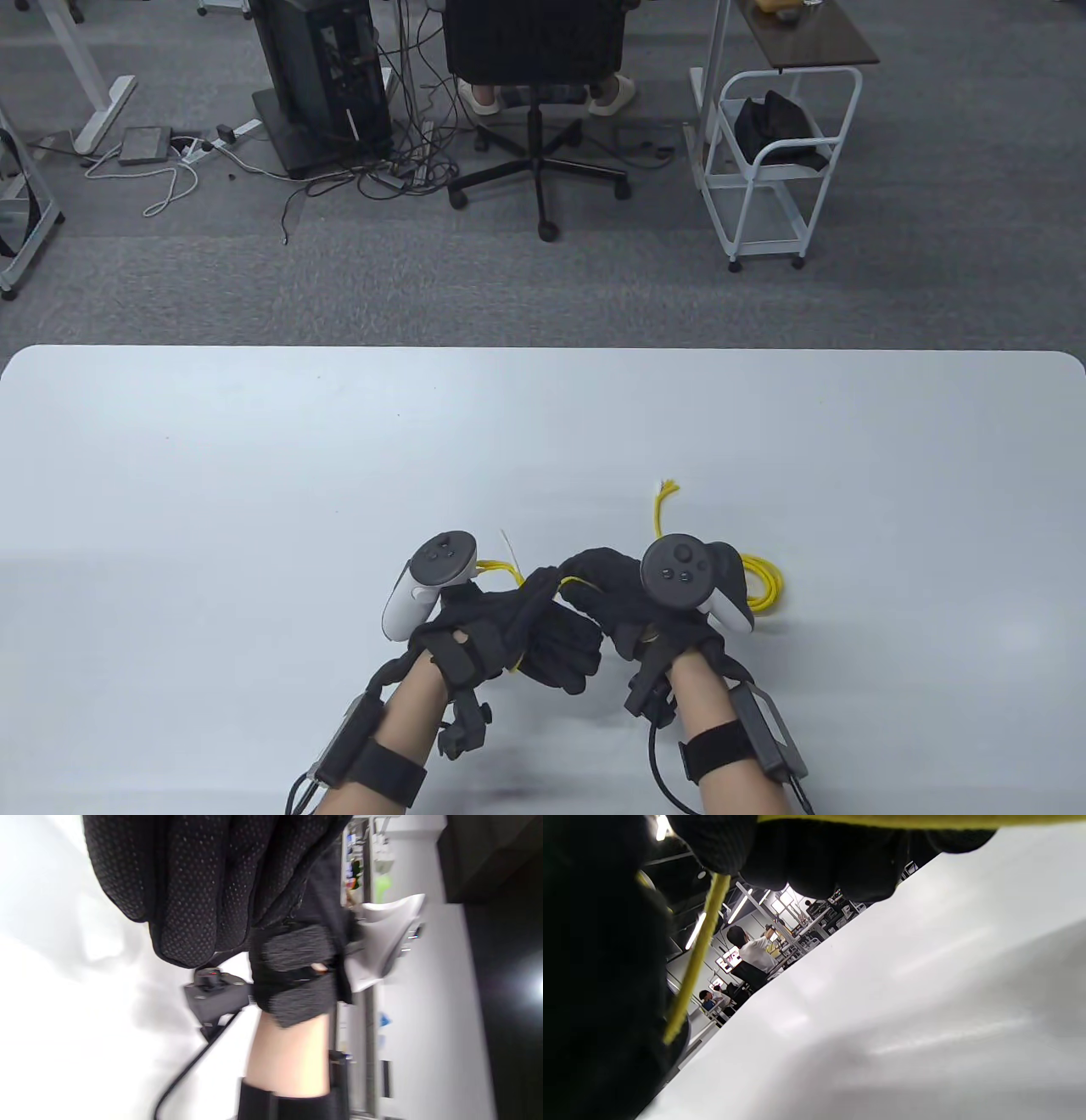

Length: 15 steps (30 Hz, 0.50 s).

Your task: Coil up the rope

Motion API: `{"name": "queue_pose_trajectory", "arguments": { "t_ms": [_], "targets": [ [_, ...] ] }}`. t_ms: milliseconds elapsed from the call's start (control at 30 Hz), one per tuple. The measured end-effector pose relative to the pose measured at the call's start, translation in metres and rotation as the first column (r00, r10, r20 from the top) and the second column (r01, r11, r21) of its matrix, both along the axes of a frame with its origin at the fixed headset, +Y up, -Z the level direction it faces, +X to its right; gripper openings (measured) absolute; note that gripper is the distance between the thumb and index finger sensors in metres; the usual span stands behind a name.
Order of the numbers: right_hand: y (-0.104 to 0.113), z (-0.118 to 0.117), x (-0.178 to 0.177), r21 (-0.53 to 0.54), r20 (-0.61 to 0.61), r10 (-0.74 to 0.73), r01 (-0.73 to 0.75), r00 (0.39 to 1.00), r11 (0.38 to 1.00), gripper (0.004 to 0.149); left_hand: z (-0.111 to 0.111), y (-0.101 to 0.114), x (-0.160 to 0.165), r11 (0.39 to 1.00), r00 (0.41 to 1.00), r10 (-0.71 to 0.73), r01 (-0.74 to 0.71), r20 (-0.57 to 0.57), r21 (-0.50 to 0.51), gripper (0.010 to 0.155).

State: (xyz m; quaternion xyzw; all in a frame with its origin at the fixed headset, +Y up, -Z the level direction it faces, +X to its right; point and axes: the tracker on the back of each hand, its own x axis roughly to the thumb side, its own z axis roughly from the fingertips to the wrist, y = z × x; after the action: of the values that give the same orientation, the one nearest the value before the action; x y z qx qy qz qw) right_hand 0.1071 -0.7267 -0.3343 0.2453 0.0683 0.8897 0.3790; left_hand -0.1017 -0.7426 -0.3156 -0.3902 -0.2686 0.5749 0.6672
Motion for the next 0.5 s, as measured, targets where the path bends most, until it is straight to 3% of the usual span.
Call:
{"name": "queue_pose_trajectory", "arguments": {
  "t_ms": [133,367,500],
  "targets": [
    [0.005,0.005,-0.005,0.038,-0.002,-0.048,0.048,0.999,0.998,0.04,-0.001,-0.009,0.001,0.997,0.997,-0.077,0.077,-0.013,0.0,0.087],
    [0.012,0.017,-0.027,0.115,-0.024,-0.051,0.053,0.998,0.992,0.042,-0.004,-0.017,-0.01,0.999,0.994,-0.019,0.016,-0.105,-0.03,0.088],
    [0.015,0.023,-0.033,0.189,-0.014,-0.031,0.033,0.999,0.981,0.043,-0.003,-0.012,-0.014,0.998,0.977,-0.036,0.046,-0.211,0.042,0.087]
  ]
}}
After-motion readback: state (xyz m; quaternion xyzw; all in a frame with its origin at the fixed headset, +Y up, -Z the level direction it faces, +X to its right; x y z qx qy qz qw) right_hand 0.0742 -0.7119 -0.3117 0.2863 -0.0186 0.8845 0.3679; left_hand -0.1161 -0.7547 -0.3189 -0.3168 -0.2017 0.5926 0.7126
